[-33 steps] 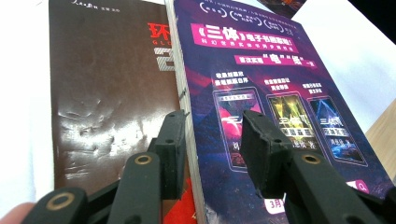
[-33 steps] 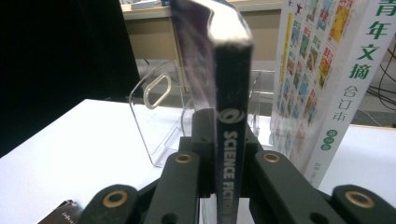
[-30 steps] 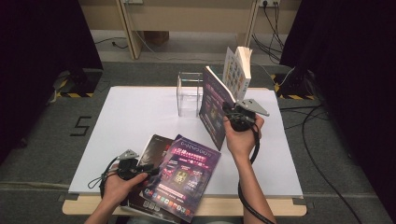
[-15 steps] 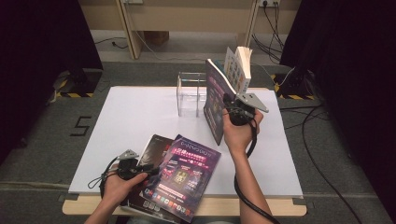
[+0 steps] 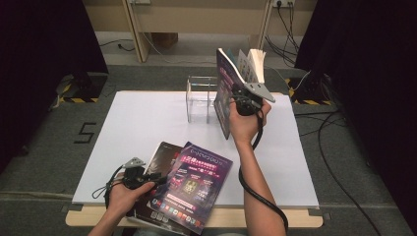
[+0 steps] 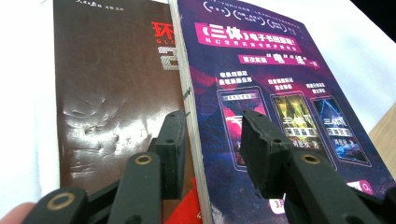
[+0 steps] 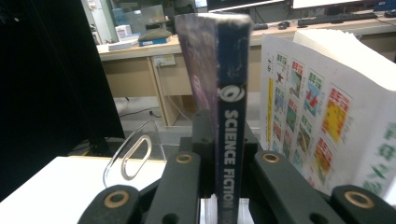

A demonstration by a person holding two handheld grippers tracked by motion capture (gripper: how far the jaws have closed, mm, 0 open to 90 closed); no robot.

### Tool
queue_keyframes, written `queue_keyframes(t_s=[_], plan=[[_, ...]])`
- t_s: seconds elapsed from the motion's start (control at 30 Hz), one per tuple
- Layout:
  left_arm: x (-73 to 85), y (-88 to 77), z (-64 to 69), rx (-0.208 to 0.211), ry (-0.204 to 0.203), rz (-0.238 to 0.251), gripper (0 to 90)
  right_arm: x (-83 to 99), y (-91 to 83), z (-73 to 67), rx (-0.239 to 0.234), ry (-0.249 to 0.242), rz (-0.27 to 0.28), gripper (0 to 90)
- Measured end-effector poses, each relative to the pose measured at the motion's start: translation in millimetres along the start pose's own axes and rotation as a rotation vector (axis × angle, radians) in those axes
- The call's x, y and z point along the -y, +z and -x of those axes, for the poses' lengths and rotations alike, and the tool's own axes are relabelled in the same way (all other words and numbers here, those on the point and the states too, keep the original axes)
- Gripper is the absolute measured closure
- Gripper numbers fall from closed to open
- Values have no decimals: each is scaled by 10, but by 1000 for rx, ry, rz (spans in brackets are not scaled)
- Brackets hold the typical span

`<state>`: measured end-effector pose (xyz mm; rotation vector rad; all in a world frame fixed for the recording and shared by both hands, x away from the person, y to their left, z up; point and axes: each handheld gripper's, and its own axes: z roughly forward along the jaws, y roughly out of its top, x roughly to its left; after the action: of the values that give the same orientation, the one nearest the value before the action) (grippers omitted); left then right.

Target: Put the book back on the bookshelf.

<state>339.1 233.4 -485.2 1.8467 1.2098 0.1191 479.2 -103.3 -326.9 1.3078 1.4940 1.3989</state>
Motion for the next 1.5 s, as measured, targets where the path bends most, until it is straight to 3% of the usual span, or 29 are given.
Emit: queue_keyframes(t_s=[0.3,0.5,0.83,1.13,1.5], plan=[[3,2,-4,1,1,-4,603,7,143,-24,24,-15,6,846],[5,3,-6,1,0,-2,603,147,191,-23,43,-16,-16,845],[11,14,9,1,5,-7,603,206,138,-2,88,-25,-31,835],[9,16,12,3,5,-7,602,159,82,27,92,-11,-56,780],[9,11,13,2,5,-6,601,122,47,57,66,19,-81,784]])
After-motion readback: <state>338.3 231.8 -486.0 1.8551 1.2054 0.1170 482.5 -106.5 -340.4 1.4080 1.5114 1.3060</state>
